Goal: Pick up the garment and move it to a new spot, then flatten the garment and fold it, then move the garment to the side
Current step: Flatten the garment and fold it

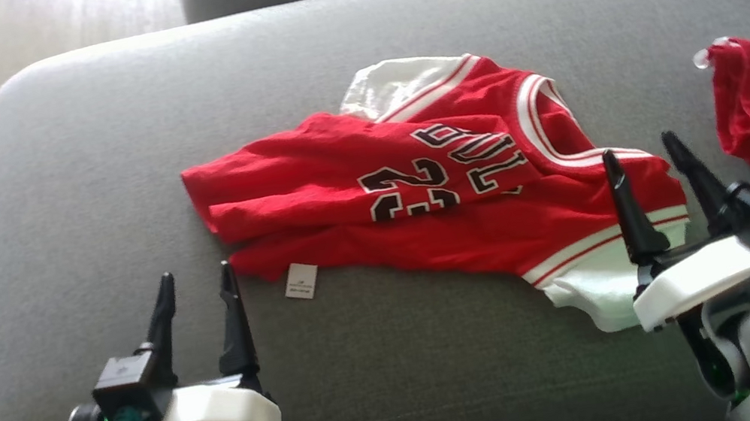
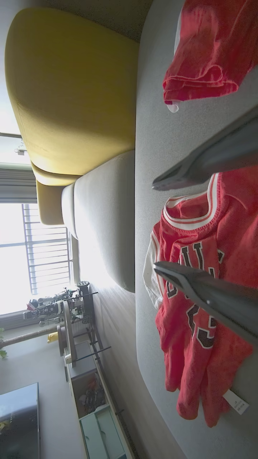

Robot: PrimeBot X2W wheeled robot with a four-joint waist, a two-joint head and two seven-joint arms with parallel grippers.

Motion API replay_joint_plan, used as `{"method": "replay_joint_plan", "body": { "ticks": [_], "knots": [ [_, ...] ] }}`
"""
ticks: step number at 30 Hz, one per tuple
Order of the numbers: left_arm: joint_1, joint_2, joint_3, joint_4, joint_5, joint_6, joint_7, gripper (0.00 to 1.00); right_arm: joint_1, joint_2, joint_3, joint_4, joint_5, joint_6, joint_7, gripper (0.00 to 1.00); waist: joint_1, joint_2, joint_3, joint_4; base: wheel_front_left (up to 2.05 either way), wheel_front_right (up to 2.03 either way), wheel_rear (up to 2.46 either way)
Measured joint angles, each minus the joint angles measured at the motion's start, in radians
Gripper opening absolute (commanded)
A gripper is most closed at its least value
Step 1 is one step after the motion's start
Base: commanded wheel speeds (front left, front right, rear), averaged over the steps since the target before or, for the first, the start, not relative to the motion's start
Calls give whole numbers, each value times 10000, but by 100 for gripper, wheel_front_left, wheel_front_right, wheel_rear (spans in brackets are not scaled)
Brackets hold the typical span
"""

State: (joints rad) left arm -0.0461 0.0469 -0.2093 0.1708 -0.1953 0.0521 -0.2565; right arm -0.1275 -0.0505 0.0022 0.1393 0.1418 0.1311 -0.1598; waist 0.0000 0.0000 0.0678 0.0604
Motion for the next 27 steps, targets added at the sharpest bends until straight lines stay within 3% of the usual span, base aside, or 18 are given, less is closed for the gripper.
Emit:
{"method": "replay_joint_plan", "body": {
  "ticks": [6, 15, 27],
  "knots": [
    [-217, 0, -357, 1195, -288, -176, 0, 100, 26, 2, 96, -184, 0, 0, -2, 100, 0, 0, 379, -362, 0, 0, 0],
    [-1664, -12, -422, 3012, -525, 343, 8, 100, -99, 0, -92, -226, -98, 0, -77, 100, 0, 0, 1082, -832, 0, 0, 0],
    [-2523, -44, -307, 4079, -545, 359, 8, 100, -476, 0, -324, -44, -192, 0, -90, 100, 1, 0, 1674, -1091, 0, 0, 0]
  ]
}}
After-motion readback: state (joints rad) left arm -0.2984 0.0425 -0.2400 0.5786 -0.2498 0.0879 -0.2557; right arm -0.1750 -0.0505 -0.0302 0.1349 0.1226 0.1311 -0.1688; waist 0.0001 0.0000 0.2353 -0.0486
